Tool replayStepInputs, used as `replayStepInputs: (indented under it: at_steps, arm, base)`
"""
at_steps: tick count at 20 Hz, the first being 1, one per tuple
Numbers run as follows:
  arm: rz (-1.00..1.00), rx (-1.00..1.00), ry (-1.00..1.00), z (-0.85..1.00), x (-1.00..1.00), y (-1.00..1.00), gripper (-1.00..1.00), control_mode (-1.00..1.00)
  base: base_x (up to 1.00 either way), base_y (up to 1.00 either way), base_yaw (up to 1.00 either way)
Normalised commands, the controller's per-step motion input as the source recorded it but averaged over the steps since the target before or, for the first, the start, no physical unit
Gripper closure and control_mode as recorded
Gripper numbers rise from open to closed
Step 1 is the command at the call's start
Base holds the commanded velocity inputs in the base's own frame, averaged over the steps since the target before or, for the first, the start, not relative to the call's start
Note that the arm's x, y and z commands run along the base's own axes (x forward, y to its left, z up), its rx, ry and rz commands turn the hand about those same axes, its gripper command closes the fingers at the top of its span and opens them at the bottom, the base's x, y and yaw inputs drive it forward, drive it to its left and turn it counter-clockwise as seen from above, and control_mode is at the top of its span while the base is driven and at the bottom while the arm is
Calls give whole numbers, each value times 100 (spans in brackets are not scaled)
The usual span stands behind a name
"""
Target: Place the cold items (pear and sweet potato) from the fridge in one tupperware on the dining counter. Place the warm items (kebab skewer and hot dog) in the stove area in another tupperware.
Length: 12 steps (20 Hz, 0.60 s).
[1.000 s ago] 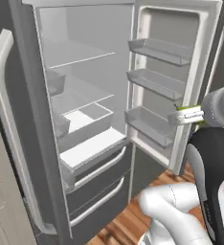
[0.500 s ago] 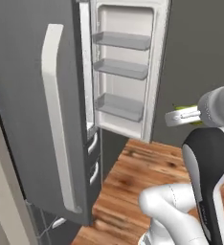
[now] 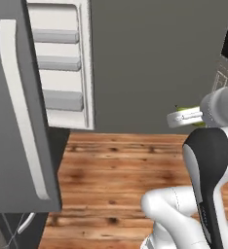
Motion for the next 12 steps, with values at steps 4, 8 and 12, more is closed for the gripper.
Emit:
replayStepInputs:
  at_steps: [4, 8, 12]
  arm:
    - [0, 0, 0, 0, 0, 0, 100, 100]
    - [0, 0, 0, 0, 0, 0, 100, 100]
    - [0, 0, 0, 0, 0, 0, 100, 100]
  base:
    - [-100, -35, -51]
    - [-100, -51, -49]
    - [-100, -57, -49]
